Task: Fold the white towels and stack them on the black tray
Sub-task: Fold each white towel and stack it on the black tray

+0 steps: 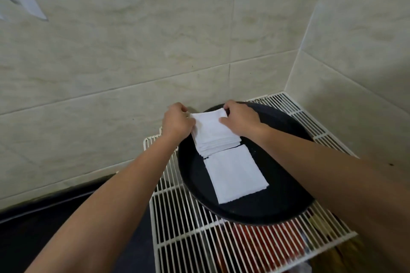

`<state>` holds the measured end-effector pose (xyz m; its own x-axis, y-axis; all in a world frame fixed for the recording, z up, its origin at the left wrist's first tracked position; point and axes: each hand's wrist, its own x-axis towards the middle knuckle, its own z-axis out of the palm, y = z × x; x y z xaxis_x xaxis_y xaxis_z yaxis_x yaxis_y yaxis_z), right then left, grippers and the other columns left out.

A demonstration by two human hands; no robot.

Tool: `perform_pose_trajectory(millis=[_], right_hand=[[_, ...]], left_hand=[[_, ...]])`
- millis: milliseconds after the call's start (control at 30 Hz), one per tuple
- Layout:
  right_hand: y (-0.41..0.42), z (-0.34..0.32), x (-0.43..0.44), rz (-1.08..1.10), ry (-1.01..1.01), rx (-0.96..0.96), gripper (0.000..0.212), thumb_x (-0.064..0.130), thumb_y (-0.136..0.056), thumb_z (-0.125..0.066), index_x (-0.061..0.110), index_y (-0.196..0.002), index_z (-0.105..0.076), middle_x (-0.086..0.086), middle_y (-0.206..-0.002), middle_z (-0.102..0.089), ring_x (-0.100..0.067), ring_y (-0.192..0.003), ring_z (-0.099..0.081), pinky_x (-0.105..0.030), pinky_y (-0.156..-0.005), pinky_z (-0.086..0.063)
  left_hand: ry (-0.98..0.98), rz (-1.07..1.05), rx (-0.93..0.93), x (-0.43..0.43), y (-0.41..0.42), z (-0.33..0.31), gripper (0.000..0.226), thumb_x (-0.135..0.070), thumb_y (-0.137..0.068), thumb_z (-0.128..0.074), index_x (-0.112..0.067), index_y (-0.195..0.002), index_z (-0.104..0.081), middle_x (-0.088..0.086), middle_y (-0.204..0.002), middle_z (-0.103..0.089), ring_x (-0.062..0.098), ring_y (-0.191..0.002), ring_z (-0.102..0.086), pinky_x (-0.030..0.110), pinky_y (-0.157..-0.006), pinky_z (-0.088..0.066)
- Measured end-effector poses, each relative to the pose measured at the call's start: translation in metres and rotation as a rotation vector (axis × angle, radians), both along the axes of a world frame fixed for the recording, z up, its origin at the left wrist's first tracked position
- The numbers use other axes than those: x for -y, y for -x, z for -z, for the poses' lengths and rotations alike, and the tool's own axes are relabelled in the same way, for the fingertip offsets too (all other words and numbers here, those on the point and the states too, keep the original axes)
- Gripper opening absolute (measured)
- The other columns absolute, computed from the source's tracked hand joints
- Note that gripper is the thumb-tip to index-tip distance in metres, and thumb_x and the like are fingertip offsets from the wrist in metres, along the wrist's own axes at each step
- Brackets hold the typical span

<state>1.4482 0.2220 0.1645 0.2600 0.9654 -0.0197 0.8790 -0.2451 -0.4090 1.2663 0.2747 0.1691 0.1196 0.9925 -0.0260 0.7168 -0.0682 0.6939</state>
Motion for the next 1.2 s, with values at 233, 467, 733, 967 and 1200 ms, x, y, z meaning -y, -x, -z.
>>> perform_pose_trajectory(millis=[233,467,733,967,1200], right_hand=[[-0.009,0.011,0.013,-0.341,-0.109,0.33,0.044,0.028,-0.103,-0.038,0.019,-0.146,-0.039,0.002,-0.156,-0.03,-0.017,-0.144,-0.023,-0.042,-0.105,-0.036],[-0.015,0.02,0.016,-0.343,0.128,0.295,0.05,0.034,-0.105,-0.026,0.021,-0.153,-0.02,0.002,-0.161,-0.018,-0.016,-0.148,-0.013,-0.048,-0.113,-0.024],[-0.009,-0.007,0.046,-0.222,-0.046,0.229,0.043,0.034,-0.101,-0.04,0.016,-0.139,-0.046,-0.007,-0.137,-0.05,-0.028,-0.125,-0.044,-0.043,-0.095,-0.043],[0.061,-0.036,0.113,-0.32,-0.25,0.197,0.04,0.029,-0.097,-0.047,0.017,-0.135,-0.052,-0.007,-0.133,-0.054,-0.027,-0.12,-0.05,-0.042,-0.091,-0.047],[0.195,-0.014,0.214,-0.71,-0.307,0.178,0.038,0.029,-0.094,-0.05,0.015,-0.129,-0.055,-0.008,-0.124,-0.057,-0.029,-0.115,-0.053,-0.042,-0.087,-0.049]], left_hand=[[-0.473,0.424,-0.39,0.036,0.009,0.024,0.043,-0.036,-0.095,-0.052,-0.01,-0.129,-0.055,0.011,-0.145,-0.043,0.03,-0.135,-0.036,0.043,-0.103,-0.033],[-0.286,0.503,-0.464,0.039,0.017,0.038,0.053,-0.043,-0.101,-0.027,-0.017,-0.148,-0.031,0.002,-0.161,-0.013,0.021,-0.148,-0.007,0.044,-0.117,-0.017],[-0.456,0.37,-0.391,0.067,0.039,0.014,0.038,-0.028,-0.091,-0.055,-0.009,-0.124,-0.057,0.013,-0.132,-0.051,0.034,-0.118,-0.049,0.045,-0.093,-0.044],[-0.437,0.164,-0.428,0.163,0.113,0.004,0.024,-0.028,-0.093,-0.051,-0.013,-0.107,-0.062,0.005,-0.103,-0.062,0.029,-0.088,-0.061,0.037,-0.068,-0.047],[-0.205,-0.024,-0.591,0.317,0.231,0.033,0.019,-0.03,-0.092,-0.048,-0.018,-0.099,-0.062,0.002,-0.099,-0.063,0.029,-0.089,-0.061,0.034,-0.069,-0.046]])
